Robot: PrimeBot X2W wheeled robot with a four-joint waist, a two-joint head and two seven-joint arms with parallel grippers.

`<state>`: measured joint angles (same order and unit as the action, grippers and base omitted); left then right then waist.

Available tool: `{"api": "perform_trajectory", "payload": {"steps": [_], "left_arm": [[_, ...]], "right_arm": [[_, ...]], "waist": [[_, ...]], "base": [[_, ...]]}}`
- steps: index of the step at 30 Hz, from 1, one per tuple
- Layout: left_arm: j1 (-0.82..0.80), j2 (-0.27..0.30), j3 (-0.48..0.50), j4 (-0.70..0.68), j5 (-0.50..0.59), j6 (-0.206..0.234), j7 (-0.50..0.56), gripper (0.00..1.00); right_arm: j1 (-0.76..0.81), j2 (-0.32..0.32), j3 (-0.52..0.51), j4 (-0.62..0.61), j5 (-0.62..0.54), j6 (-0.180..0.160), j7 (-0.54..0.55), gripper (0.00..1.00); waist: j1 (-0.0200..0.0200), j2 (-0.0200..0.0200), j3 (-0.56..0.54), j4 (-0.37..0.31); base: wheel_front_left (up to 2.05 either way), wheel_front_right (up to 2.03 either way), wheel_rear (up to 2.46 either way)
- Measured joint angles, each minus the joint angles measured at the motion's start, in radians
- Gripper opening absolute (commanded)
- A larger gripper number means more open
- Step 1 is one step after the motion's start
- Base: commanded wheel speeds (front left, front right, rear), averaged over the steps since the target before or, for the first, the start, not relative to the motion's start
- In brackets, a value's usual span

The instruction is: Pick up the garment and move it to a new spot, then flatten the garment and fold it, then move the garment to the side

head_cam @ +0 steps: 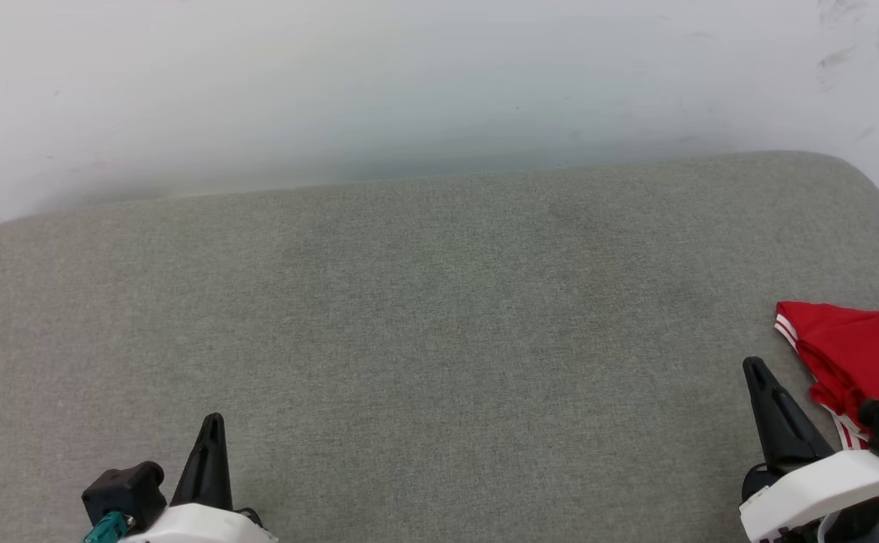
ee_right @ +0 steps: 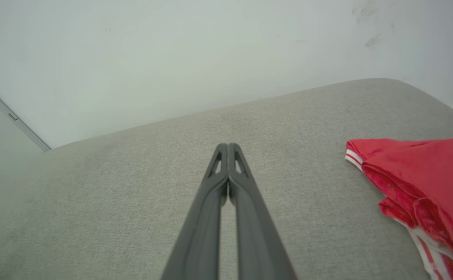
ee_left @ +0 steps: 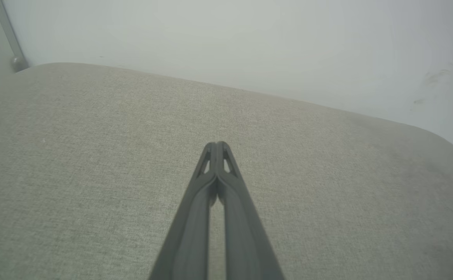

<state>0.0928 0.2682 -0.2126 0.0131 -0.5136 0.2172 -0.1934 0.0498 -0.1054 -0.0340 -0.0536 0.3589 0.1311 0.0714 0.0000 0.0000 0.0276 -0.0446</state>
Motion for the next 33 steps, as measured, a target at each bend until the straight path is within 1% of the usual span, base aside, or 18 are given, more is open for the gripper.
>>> {"api": "perform_trajectory", "payload": {"steps": [18,33], "left_arm": [[-0.043,-0.039,0.062,0.064,-0.273,-0.086,0.06,0.0],[-0.08,-0.069,0.107,0.099,-0.459,-0.139,0.103,0.0]], "right_arm": [[-0.029,0.011,-0.016,0.07,0.299,0.0,0.006,0.0],[-0.05,0.017,-0.026,0.121,0.505,0.0,0.011,0.0]], "waist": [[0.0,0.0,-0.004,0.007],[0.0,0.0,-0.007,0.013]], "base": [[0.0,0.0,0.0],[0.0,0.0,0.0]]}}
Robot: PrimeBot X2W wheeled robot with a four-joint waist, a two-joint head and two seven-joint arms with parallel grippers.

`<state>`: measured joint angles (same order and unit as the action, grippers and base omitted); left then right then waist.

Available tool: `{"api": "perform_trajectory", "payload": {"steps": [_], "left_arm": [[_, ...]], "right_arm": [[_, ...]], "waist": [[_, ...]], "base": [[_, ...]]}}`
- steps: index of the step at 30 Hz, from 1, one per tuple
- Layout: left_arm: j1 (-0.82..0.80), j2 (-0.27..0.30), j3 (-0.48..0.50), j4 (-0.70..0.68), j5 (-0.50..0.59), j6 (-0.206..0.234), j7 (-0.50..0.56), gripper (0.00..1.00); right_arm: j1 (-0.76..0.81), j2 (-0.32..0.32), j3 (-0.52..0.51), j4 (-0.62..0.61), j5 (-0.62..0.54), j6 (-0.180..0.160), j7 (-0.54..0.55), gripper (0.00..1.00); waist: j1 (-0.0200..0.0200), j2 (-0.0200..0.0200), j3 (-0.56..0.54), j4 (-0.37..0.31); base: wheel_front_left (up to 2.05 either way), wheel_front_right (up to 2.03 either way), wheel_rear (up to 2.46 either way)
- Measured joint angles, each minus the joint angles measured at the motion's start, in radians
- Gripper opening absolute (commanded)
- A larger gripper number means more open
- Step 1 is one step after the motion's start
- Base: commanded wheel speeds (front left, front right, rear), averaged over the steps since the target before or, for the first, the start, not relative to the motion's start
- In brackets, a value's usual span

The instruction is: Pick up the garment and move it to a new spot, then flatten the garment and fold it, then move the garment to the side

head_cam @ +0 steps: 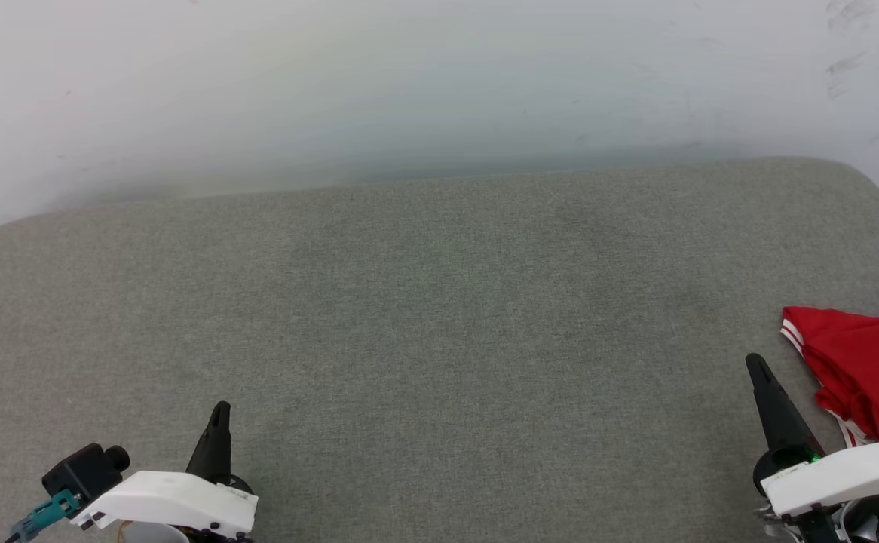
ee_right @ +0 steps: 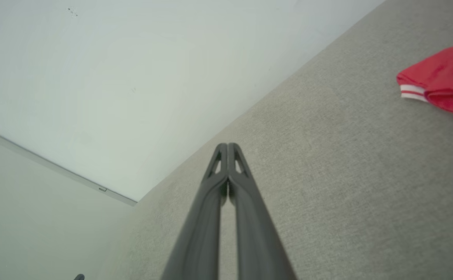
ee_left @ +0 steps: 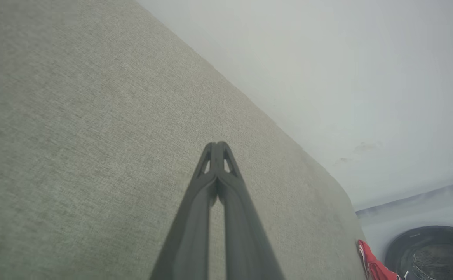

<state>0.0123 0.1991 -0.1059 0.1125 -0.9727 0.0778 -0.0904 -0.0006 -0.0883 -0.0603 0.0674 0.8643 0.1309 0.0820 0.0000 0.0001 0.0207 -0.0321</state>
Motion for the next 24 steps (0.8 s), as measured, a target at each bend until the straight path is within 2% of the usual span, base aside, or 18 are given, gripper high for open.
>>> {"api": "perform_trajectory", "payload": {"steps": [24], "left_arm": [[-0.039,-0.047,0.066,0.047,-0.24,-0.076,0.062,0.0]], "right_arm": [[-0.039,0.011,-0.018,0.064,0.27,0.0,0.008,0.0]], "waist": [[0.0,-0.0001,-0.005,0.009]], "base": [[0.0,0.0,0.0]]}}
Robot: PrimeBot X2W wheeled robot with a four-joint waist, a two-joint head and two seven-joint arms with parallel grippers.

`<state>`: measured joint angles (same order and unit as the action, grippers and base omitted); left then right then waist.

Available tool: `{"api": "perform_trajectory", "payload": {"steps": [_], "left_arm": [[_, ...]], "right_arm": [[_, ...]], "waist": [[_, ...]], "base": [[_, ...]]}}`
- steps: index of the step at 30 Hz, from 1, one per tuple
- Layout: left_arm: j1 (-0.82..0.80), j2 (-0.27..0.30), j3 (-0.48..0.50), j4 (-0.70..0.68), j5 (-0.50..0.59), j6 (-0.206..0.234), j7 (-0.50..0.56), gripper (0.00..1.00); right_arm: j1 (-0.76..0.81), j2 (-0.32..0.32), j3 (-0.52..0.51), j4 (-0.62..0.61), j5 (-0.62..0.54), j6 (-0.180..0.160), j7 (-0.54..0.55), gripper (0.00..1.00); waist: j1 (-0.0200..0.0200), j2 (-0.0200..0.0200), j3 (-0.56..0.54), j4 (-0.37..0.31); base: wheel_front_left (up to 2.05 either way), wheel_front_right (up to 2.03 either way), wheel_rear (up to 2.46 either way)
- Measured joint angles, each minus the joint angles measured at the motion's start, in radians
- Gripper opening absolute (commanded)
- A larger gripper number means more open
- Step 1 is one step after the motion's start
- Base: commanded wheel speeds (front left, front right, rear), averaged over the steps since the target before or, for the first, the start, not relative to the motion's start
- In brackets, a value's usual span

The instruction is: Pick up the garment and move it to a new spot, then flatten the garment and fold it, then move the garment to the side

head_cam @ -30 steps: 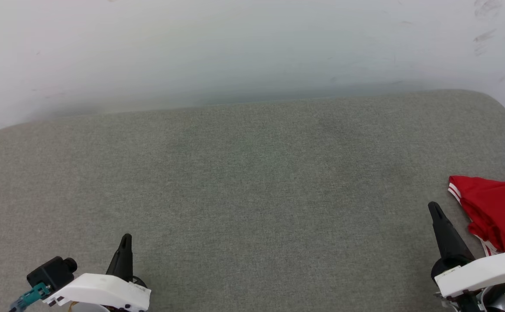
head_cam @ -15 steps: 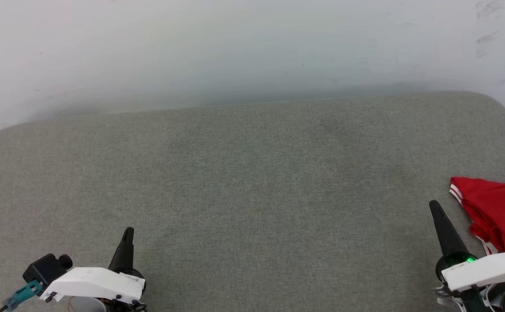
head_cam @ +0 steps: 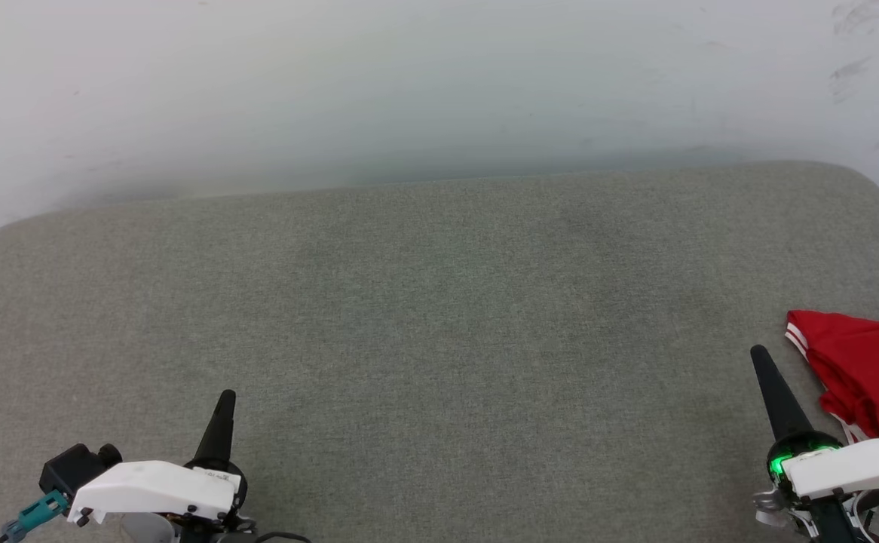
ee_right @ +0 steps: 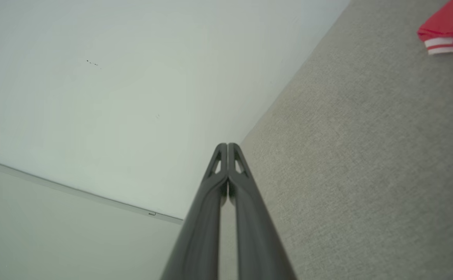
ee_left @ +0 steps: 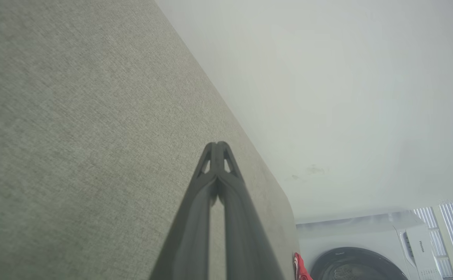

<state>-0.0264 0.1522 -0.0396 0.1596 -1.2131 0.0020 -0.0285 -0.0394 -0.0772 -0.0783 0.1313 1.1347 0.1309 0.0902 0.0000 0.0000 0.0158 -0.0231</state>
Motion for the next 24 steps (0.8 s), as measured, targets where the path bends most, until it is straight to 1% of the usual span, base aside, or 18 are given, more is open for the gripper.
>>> {"api": "perform_trajectory", "payload": {"steps": [24], "left_arm": [[-0.031,-0.036,0.056,0.039,-0.189,-0.06,0.054,0.0]], "right_arm": [[-0.024,0.011,-0.013,0.052,0.215,0.0,0.009,0.0]], "waist": [[0.0,0.0,-0.005,0.009]], "base": [[0.0,0.0,0.0]]}}
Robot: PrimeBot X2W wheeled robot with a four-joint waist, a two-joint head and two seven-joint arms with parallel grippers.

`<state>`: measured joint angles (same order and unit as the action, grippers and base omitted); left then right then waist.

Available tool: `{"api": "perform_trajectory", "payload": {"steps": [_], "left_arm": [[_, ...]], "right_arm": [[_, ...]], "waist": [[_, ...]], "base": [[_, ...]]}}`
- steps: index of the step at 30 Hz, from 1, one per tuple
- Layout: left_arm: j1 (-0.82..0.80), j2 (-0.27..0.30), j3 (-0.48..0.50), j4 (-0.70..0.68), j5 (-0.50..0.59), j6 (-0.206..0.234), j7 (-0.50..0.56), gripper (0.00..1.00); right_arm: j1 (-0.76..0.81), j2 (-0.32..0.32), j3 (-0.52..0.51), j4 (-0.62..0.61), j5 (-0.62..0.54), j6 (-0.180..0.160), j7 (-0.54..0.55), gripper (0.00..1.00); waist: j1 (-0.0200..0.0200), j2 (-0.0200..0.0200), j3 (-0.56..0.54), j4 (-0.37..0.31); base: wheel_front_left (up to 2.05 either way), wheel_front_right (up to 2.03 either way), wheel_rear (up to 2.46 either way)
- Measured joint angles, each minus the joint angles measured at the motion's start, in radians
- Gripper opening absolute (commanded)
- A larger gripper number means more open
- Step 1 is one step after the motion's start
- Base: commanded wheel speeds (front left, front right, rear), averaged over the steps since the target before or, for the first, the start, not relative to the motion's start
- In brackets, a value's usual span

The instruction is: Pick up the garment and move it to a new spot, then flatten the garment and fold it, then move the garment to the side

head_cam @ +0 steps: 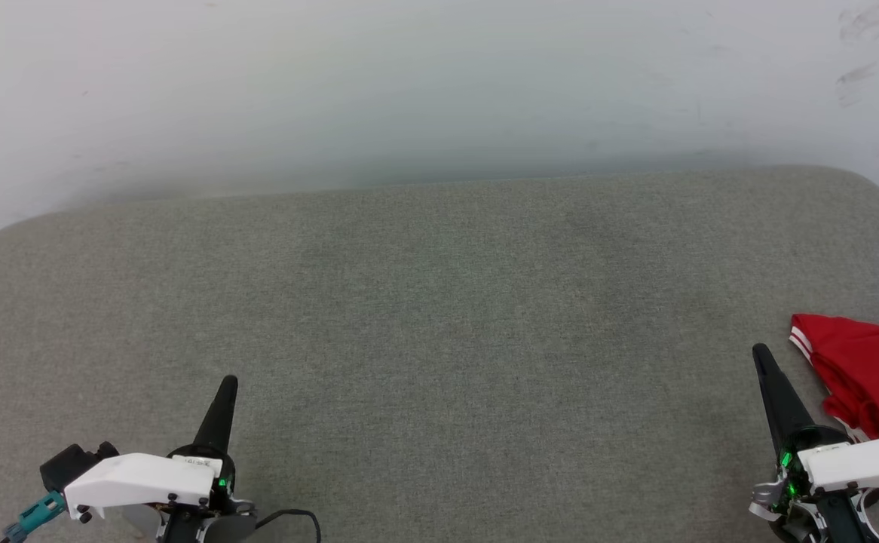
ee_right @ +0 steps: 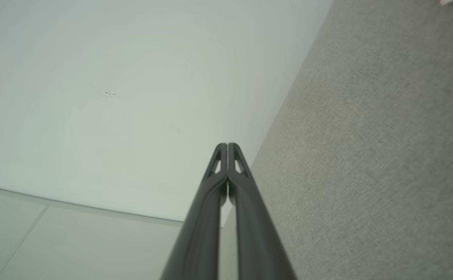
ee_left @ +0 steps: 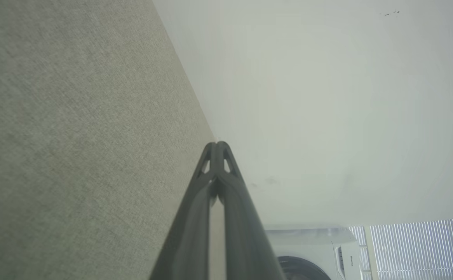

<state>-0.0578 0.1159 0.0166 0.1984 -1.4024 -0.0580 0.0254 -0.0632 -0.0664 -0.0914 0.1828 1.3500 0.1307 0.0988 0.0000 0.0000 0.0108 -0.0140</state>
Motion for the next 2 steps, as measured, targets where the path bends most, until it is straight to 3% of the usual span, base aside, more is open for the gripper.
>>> {"api": "perform_trajectory", "payload": {"steps": [2], "left_arm": [[-0.006,-0.002,0.005,0.002,-0.013,-0.004,0.006,0.0]], "right_arm": [[-0.001,0.001,-0.001,0.005,0.016,0.0,0.0,0.0]], "waist": [[0.0,0.0,0.0,0.001]], "base": [[0.0,0.0,0.0]]}}
